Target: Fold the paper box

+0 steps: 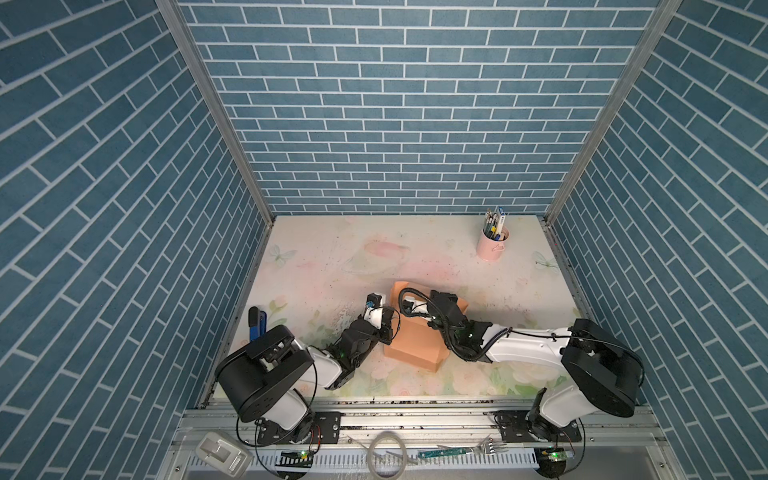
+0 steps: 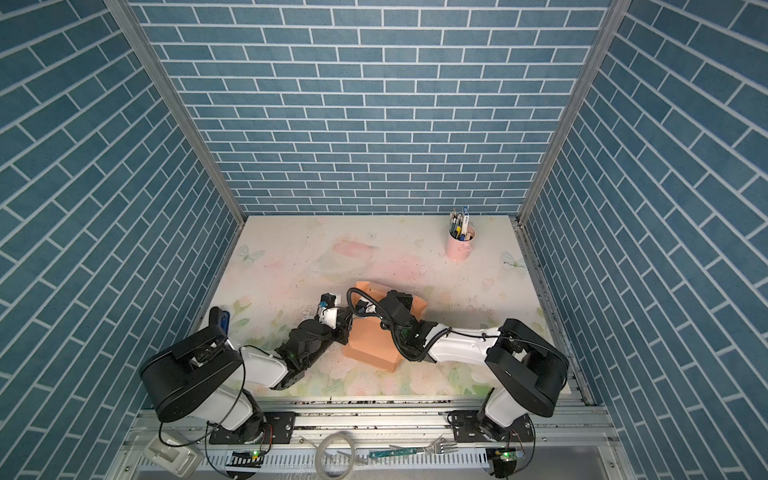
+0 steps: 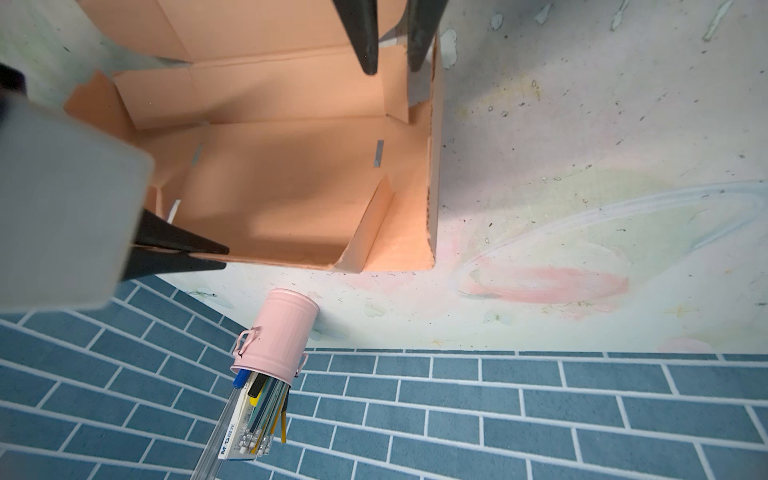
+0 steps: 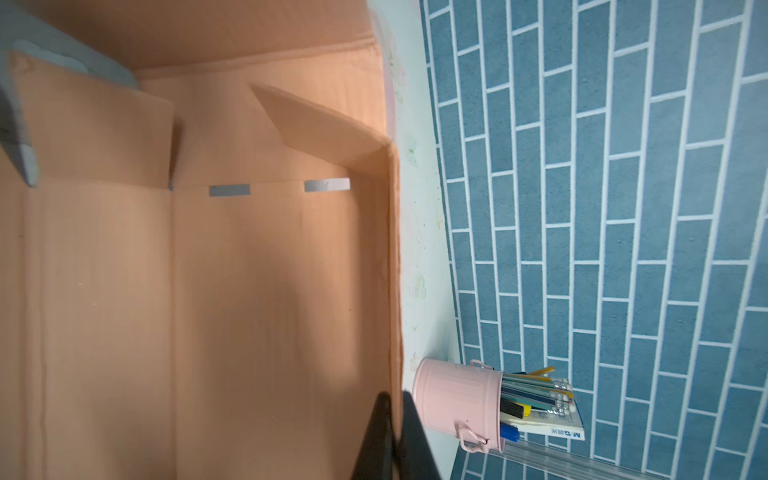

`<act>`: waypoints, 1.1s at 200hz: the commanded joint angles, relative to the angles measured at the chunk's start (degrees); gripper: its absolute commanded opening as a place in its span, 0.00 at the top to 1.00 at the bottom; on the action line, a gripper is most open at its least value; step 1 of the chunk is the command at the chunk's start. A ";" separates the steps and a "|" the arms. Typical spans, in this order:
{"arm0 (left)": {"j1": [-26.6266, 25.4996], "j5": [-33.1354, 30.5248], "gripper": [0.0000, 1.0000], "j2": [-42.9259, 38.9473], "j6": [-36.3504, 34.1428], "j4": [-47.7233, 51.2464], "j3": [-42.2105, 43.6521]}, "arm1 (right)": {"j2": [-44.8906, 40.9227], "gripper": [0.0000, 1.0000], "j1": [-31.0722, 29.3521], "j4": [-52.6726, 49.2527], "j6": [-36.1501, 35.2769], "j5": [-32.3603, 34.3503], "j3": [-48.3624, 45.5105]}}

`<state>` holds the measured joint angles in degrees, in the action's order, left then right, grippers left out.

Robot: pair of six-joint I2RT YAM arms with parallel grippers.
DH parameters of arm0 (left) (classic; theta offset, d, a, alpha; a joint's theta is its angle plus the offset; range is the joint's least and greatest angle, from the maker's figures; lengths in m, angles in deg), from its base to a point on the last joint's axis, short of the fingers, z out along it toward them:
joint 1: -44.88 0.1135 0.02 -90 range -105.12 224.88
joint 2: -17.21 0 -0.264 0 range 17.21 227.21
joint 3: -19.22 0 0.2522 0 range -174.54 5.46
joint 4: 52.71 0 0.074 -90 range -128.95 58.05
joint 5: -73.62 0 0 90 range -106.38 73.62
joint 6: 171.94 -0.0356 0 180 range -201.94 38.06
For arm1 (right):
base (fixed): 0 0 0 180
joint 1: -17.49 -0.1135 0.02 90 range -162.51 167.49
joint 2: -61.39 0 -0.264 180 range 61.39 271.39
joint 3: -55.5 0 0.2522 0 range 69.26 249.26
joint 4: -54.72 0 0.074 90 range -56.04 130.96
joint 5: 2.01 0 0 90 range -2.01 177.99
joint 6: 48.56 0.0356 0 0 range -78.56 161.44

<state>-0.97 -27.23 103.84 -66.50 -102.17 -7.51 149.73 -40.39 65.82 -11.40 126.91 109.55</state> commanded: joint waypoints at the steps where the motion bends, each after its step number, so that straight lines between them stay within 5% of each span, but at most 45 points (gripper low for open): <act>1: -0.30 -1.24 0.71 -2.54 -0.29 1.34 1.85 | 1.43 0.93 -0.49 7.65 -3.16 2.74 -0.75; 31: -0.21 -3.08 0.57 -8.16 1.31 4.74 4.59 | 1.30 0.93 -0.91 8.90 -3.50 2.79 -1.65; 89: 2.09 -10.99 0.54 -20.09 3.36 30.16 -0.70 | 0.12 0.93 -1.43 8.06 -3.42 2.44 -3.12; 131: 7.51 -8.11 0.48 -14.78 6.20 35.53 -5.39 | 0.68 0.93 -2.14 6.66 -3.15 2.99 -3.07; 220: 10.29 4.86 0.44 1.13 0.57 26.79 -13.12 | 0.54 0.93 -2.83 4.75 -2.10 2.85 -3.13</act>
<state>8.45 -28.15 102.40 -62.74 -71.42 -18.77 150.80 -42.89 71.39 -13.06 129.23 106.93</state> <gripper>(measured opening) 0.563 0.069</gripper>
